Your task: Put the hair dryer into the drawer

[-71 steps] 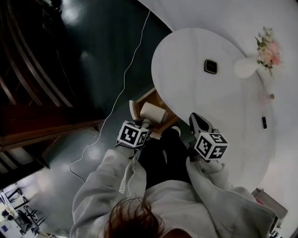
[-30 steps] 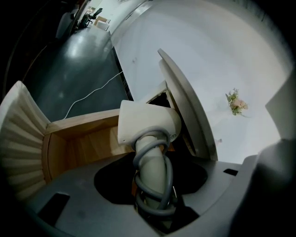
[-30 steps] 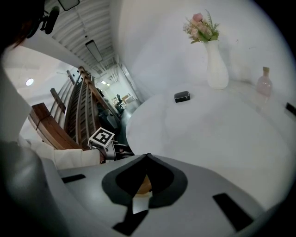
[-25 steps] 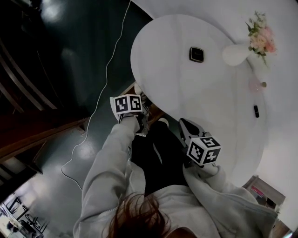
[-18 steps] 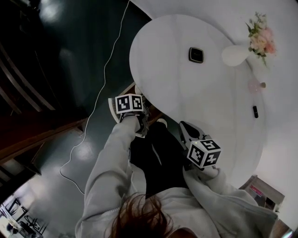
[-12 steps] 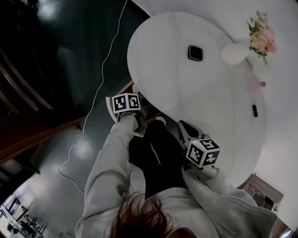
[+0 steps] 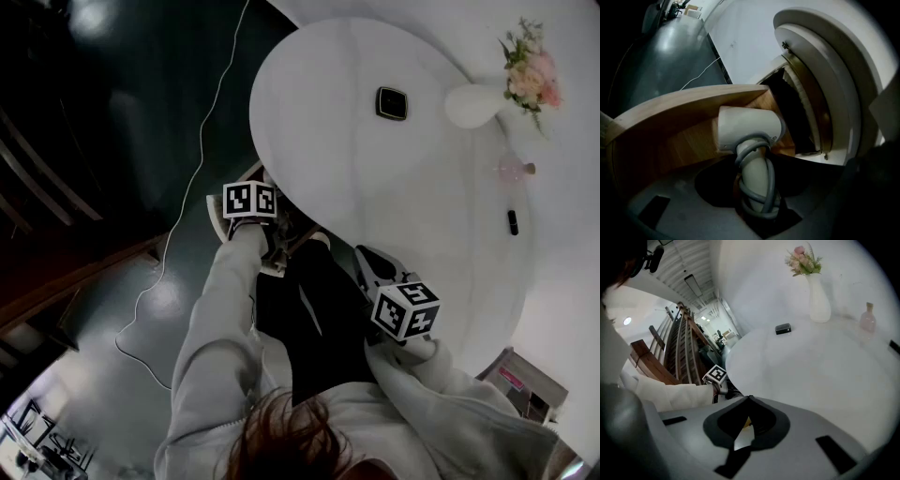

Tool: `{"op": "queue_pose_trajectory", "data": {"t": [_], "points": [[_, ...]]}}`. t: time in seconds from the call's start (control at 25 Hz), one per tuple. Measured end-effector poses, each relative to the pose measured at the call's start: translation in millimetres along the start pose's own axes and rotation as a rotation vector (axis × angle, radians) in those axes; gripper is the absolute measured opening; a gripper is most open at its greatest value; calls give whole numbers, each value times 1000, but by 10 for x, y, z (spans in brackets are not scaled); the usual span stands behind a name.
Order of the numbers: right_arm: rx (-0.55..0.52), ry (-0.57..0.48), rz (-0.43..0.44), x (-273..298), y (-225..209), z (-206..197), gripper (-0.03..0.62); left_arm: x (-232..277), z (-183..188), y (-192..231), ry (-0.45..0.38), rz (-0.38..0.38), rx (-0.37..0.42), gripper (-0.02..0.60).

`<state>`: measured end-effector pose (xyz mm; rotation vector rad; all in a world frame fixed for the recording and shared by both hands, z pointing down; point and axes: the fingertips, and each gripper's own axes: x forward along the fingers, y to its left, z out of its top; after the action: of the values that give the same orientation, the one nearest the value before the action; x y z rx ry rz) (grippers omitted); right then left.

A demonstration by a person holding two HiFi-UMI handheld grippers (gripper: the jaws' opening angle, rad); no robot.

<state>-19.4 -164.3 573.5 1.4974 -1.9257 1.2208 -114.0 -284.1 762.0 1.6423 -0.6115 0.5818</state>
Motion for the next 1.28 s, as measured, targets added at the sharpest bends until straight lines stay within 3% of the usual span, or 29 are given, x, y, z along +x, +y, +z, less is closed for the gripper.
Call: {"op": "queue_pose_trajectory", "data": {"t": [0.2, 0.56, 0.92, 1.12, 1.28], "points": [[-2, 18, -3, 2, -13, -51, 49, 115, -29, 114, 26, 42, 15, 213], [0, 22, 3, 18, -43, 1, 49, 287, 26, 104, 25, 45, 194, 212], [18, 45, 31, 62, 22, -116, 49, 471, 122, 126, -69, 43, 332, 212], [22, 64, 31, 89, 8, -169, 49, 554, 160, 277, -114, 165, 521, 212], [31, 61, 33, 93, -6, -147, 49, 574, 188, 281, -134, 140, 528, 212]]}}
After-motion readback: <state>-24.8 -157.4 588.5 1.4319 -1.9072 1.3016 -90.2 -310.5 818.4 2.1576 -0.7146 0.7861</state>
